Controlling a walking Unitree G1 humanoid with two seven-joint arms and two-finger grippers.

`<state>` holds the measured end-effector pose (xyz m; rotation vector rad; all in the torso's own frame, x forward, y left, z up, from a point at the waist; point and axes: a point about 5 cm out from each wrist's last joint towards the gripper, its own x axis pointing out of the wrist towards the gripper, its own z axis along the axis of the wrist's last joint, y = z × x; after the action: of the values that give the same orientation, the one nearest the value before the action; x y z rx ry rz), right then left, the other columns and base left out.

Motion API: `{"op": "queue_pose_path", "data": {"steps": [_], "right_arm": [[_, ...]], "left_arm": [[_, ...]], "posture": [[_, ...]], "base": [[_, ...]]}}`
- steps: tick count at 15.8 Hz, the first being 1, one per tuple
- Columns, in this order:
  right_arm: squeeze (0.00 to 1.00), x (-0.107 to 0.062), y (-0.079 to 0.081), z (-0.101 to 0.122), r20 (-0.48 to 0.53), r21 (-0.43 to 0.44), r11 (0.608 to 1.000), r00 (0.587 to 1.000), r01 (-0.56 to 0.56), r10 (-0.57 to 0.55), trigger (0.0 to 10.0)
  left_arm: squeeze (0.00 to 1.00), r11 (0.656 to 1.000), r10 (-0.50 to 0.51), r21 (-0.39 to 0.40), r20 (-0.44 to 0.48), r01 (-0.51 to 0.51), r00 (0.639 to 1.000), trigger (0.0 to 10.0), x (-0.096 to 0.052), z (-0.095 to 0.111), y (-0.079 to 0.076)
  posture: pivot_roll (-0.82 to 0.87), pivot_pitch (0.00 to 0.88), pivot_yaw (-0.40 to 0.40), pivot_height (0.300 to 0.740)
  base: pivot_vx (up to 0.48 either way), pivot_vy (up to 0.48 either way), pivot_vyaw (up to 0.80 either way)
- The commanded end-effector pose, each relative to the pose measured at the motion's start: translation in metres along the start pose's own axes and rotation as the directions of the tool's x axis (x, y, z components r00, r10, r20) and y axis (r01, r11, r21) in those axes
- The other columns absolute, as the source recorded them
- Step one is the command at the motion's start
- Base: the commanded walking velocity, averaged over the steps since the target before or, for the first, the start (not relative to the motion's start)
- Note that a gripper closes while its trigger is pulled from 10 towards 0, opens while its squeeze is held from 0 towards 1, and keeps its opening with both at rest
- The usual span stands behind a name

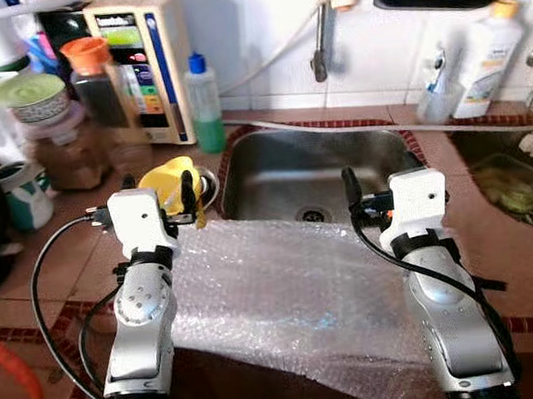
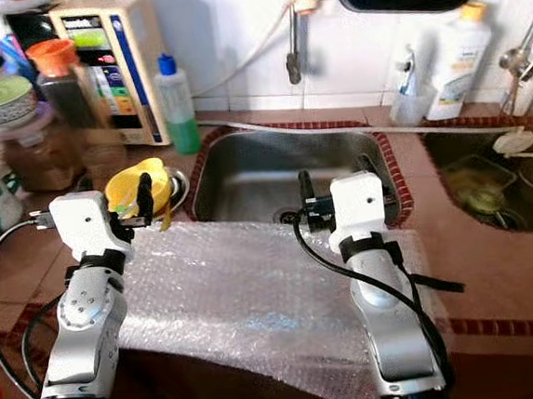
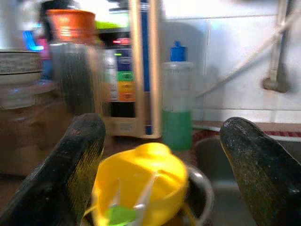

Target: Kitchen organization

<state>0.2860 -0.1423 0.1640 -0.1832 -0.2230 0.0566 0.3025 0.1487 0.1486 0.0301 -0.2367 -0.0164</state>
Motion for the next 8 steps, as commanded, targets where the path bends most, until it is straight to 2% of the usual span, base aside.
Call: {"op": "queue_pose_path", "data": {"steps": [1,8], "right_arm": [[0.00,0.0012,-0.0024,-0.0001,0.003,-0.003,1.000,1.000,0.008,-0.008,10.0],[0.00,-0.0056,-0.0085,-0.0061,-0.025,-0.007,0.999,0.999,0.043,-0.043,10.0]], "left_arm": [[0.00,0.999,-0.041,-0.002,0.009,0.041,0.999,10.0,0.0022,0.0039,-0.0072],[0.00,0.998,-0.054,-0.035,-0.029,0.053,0.998,10.0,0.0016,-0.0023,-0.0115]], "posture": [[-0.02,0.000,0.036,0.740],[-0.03,0.000,0.041,0.740]], "base": [[0.000,0.000,0.00],[0.000,0.000,0.00]]}}
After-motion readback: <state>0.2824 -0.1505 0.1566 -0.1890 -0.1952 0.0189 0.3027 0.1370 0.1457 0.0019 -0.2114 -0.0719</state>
